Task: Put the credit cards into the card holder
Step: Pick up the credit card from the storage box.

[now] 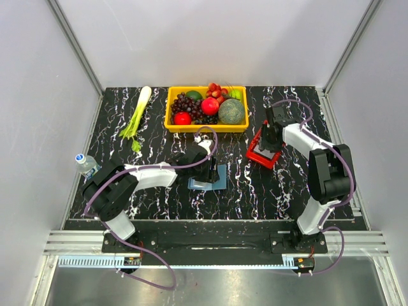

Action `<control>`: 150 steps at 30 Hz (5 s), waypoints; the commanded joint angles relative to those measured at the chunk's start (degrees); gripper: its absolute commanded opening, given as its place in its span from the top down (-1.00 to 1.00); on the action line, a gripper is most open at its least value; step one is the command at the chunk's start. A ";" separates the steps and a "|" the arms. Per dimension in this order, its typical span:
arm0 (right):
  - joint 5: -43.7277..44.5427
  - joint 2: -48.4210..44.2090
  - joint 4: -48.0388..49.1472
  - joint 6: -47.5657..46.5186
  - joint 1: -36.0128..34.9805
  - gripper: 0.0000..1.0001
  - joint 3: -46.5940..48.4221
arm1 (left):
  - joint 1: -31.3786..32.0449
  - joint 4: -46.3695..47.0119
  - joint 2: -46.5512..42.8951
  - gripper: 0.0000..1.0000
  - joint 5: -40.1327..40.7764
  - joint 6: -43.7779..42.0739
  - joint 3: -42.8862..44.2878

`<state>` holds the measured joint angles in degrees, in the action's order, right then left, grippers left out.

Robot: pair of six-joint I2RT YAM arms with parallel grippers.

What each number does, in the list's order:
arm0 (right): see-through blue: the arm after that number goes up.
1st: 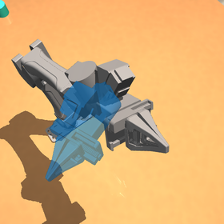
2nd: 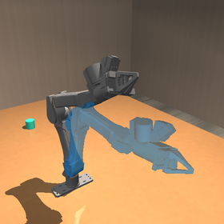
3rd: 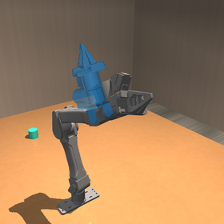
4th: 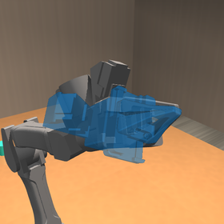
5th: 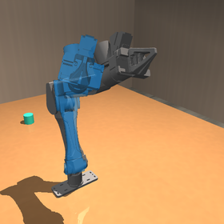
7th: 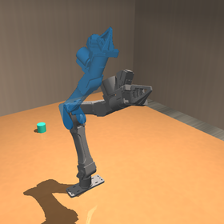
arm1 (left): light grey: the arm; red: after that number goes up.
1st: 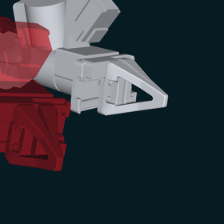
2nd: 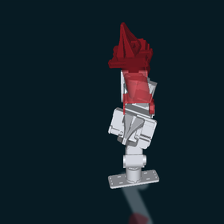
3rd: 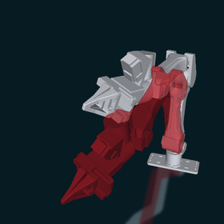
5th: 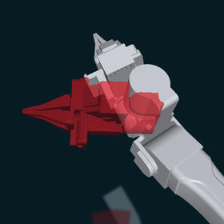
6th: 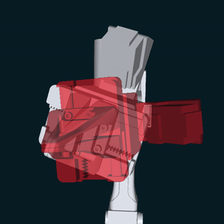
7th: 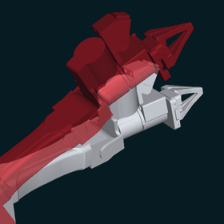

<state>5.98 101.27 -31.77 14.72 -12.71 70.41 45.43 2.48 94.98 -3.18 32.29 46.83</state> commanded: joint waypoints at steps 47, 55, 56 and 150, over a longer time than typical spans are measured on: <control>-0.19 -2.12 9.27 6.54 -1.35 -0.37 0.53 | -0.61 -5.73 -5.24 -0.22 2.92 -2.41 0.63; 1.40 -10.03 6.28 11.46 -1.44 -0.31 -9.05 | -0.61 -5.73 -3.40 -0.23 4.06 -3.03 2.74; 1.49 -11.00 6.11 12.34 -1.44 -0.31 -10.20 | -0.69 -5.82 -3.14 -0.23 3.89 -3.11 3.18; 4.74 -3.28 -0.13 -1.72 -12.51 0.59 -0.28 | -0.87 -5.91 2.32 -0.36 -2.62 -6.01 7.84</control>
<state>8.58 99.90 -31.38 12.64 -25.23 69.30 44.84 -4.38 97.27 -4.45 26.96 54.17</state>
